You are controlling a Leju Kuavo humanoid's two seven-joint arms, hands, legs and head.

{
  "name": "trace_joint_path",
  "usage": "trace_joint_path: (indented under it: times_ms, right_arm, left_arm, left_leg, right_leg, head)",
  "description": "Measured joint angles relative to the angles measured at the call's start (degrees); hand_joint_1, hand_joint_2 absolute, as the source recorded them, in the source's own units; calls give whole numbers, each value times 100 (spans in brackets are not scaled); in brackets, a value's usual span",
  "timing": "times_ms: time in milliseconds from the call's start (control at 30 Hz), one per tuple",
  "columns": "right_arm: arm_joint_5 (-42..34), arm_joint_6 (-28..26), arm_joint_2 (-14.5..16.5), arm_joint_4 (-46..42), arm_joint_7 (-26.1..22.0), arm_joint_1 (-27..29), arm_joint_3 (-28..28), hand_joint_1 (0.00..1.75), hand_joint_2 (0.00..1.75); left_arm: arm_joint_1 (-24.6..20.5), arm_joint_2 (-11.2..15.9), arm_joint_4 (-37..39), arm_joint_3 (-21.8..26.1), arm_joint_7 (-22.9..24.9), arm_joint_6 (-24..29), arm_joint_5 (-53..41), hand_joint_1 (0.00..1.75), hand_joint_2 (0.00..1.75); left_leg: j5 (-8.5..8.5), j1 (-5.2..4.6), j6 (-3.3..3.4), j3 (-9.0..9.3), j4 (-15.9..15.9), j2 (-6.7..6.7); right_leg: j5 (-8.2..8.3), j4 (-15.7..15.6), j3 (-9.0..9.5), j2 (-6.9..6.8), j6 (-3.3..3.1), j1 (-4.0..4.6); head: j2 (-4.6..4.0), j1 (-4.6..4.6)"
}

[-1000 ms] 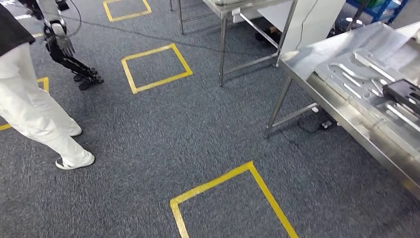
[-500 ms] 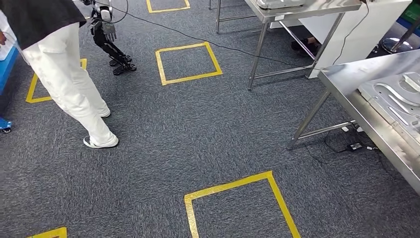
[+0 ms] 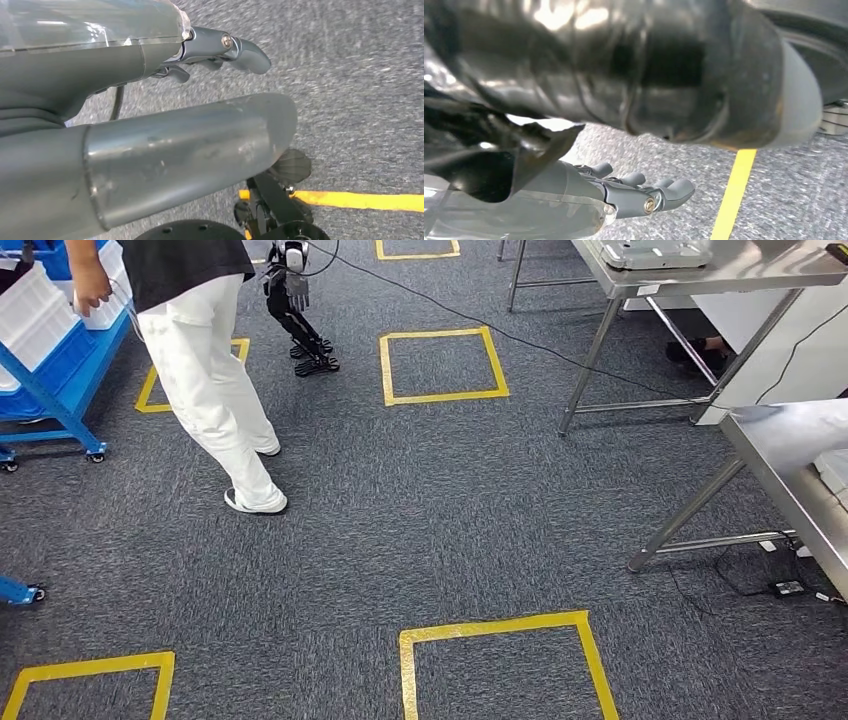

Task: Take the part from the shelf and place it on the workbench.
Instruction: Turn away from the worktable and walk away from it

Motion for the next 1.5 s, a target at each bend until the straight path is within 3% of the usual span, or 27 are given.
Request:
trace_joint_path:
  times_ms: [67,133,167,200,233,333,367,433,467,533,600,633,700,767,833,867,933,967,1033,1100,1133,1200,1267,1367,1400,1467,1500]
  right_arm:
    - [-4,0,3,-1,2,16,8,0,0]
    - [-5,0,4,-1,2,26,10,0,0]
    - [-5,0,4,0,2,28,10,0,0]
    - [-6,0,4,0,2,28,10,0,0]
    - [-6,0,4,0,2,27,13,0,0]
    - [-5,0,5,-1,2,26,25,0,0]
    - [-5,0,5,-1,2,22,28,0,0]
    - [-5,0,5,-2,3,3,34,0,0]
    - [-5,0,5,-4,4,-6,39,0,0]
    - [-6,0,5,-7,5,-7,47,0,0]
    - [-6,0,4,-6,4,1,49,0,0]
    - [-5,0,3,-6,4,2,48,0,0]
    - [-5,0,2,-5,5,3,47,0,0]
    - [-4,0,2,-5,6,3,47,0,0]
    - [-4,0,-1,-5,7,3,44,0,0]
    - [-4,0,-2,-5,5,-4,42,0,0]
    - [-4,1,-3,-7,7,-24,41,0,0]
    - [-4,1,-2,-7,7,-31,42,0,0]
    - [-4,3,1,-7,9,-23,43,0,0]
    - [-4,6,2,-5,9,-3,41,0,0]
    - [-2,8,2,-4,9,5,40,0,0]
    - [2,11,2,-3,9,8,38,0,0]
    - [7,11,2,-3,9,4,38,0,0]
    - [13,13,4,-1,9,3,37,0,0]
    - [13,13,4,-1,9,-3,36,0,0]
    - [14,25,4,-1,9,-26,36,0,0]
    - [14,35,4,-1,9,-34,36,0,0]
  left_arm:
    - [-13,-4,0,0,4,-1,1,0,0]
    - [-26,-10,0,0,7,-2,1,0,0]
    - [-22,-11,0,0,8,-2,1,0,0]
    - [-12,-10,0,0,10,-2,1,0,0]
    - [-2,-9,0,0,11,-1,1,0,0]
    - [-11,-7,0,0,12,-1,1,0,0]
    - [-15,-8,0,0,12,-2,1,0,0]
    - [-3,-8,0,0,12,-1,1,0,0]
    - [8,-10,0,0,13,-1,1,0,0]
    - [6,-15,0,0,13,-1,0,0,0]
    - [-16,-19,0,-1,13,-2,0,0,0]
    - [-23,-19,0,-1,13,-2,1,0,0]
    - [-20,-19,0,-1,13,-2,1,0,0]
    - [-13,-29,0,0,13,-6,1,0,0]
    - [-19,-54,0,-1,13,-11,1,0,0]
    - [-20,-64,0,-1,13,-13,1,0,0]
    - [-6,-72,-1,-1,13,-14,1,0,0]
    - [5,-72,-2,0,13,-15,1,0,0]
    - [9,-73,-5,-1,13,-14,0,0,0]
    - [-12,-77,-9,-2,14,-18,-2,0,0]
    - [-19,-80,-15,-2,14,-25,-5,0,0]
    - [-7,-86,-41,-2,16,-49,-13,0,0]
    - [12,-89,-76,-2,20,-69,-17,0,0]
    - [-2,-99,-120,-9,21,-78,-17,0,0]
    - [-4,-104,-130,-13,24,-80,-17,0,0]
    - [10,-109,-152,-16,34,-85,-17,0,0]
    - [19,-113,-162,-15,42,-89,-16,0,0]
  left_leg:
    - [-320,-3,-34,-268,557,348]
    - [-626,24,-80,-627,1274,474]
    - [-647,40,-101,-706,1441,495]
    - [-571,52,-115,-681,1407,515]
    - [-407,61,-124,-535,1145,552]
    - [6,49,-85,79,33,813]
    - [36,34,-55,159,-126,851]
    - [42,14,13,139,-147,760]
    - [57,20,46,141,-166,712]
    - [95,38,123,151,-204,614]
    - [116,27,173,136,-209,513]
    - [120,15,184,127,-206,451]
    - [123,-2,190,125,-200,306]
    - [123,-7,187,137,-187,144]
    - [125,-16,157,127,-166,6]
    - [129,-13,129,112,-159,-47]
    - [148,1,52,73,-165,-151]
    - [140,9,23,56,-149,-128]
    - [-29,-1,-18,-68,96,112]
    - [-401,7,-51,-387,758,396]
    - [-563,21,-76,-568,1133,449]
    - [-609,48,-117,-702,1450,499]
    - [-298,66,-134,-409,939,593]
    - [27,46,-82,130,-63,903]
    - [23,28,-52,161,-144,929]
    - [41,16,14,156,-157,808]
    - [53,22,49,161,-176,749]
  right_leg:
    - [9,-52,34,-173,-49,4]
    - [-7,-48,32,-359,-67,22]
    - [-18,-43,33,-449,-66,27]
    - [-30,-38,36,-528,-60,27]
    - [-44,-32,46,-599,-47,25]
    - [-105,5,94,-788,37,45]
    - [-119,15,107,-835,69,54]
    - [-125,9,130,-906,125,56]
    - [-150,33,137,-870,160,42]
    - [-370,331,17,-623,214,18]
    - [-757,1060,-339,-347,230,6]
    - [-896,1434,-531,-295,228,4]
    - [-839,1666,-681,-265,207,4]
    - [-400,1038,-415,-153,159,5]
    - [-96,318,-104,76,111,12]
    - [-51,145,-35,142,97,22]
    - [-43,79,-17,76,69,40]
    - [-25,51,-4,9,40,34]
    - [11,-21,23,-134,-37,12]
    - [15,-45,25,-298,-86,20]
    - [9,-44,20,-387,-96,27]
    - [-5,-40,19,-549,-91,35]
    - [-32,-28,39,-689,-61,31]
    - [-98,17,84,-880,28,50]
    - [-112,25,98,-930,61,60]
    - [-132,27,128,-1007,125,54]
    - [-174,65,129,-946,160,39]
  head:
    - [0,-1]
    - [0,-1]
    - [0,-1]
    - [0,-1]
    - [0,-1]
    - [0,-1]
    - [0,-1]
    - [0,-1]
    - [0,0]
    - [0,0]
    - [0,-1]
    - [0,0]
    - [0,-1]
    - [0,-1]
    - [0,-1]
    - [0,-1]
    - [0,-1]
    - [0,-1]
    - [0,-1]
    - [0,-1]
    - [0,-1]
    - [0,-1]
    - [0,-1]
    - [0,0]
    - [0,1]
    - [0,-1]
    - [0,1]
